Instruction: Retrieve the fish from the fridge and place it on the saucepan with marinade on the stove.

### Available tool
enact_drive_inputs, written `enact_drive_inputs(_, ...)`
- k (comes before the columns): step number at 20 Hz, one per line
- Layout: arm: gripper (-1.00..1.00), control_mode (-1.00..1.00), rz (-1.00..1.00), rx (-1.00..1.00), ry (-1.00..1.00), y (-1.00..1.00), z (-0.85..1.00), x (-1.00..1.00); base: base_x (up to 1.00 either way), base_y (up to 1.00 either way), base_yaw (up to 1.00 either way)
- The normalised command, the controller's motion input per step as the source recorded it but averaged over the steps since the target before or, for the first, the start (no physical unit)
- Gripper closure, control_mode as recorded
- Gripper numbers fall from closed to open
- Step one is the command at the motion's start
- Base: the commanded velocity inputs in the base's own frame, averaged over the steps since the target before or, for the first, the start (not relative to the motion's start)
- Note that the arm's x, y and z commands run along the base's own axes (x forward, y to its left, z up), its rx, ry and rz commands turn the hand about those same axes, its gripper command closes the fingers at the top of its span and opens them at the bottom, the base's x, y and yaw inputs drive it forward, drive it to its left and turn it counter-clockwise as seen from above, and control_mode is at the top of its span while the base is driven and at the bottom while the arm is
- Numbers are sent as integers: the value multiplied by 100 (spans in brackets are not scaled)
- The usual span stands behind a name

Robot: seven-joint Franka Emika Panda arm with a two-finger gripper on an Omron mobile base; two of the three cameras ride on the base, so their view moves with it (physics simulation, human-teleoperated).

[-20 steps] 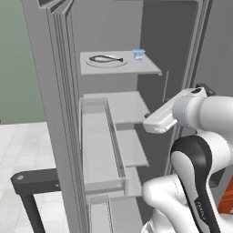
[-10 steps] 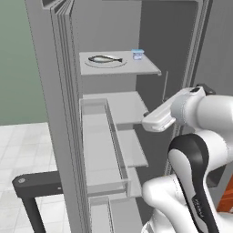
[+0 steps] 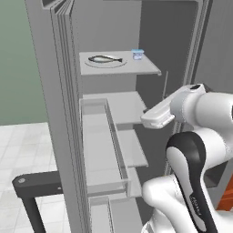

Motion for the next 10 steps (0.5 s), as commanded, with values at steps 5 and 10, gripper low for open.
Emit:
enact_drive_inputs(5, -100, -100, -15, 0, 7, 0, 59, 3, 0, 0, 0)
enact_drive_inputs(10, -100, -100, -21, 0, 20, 0, 70, 12, 0, 0, 0)
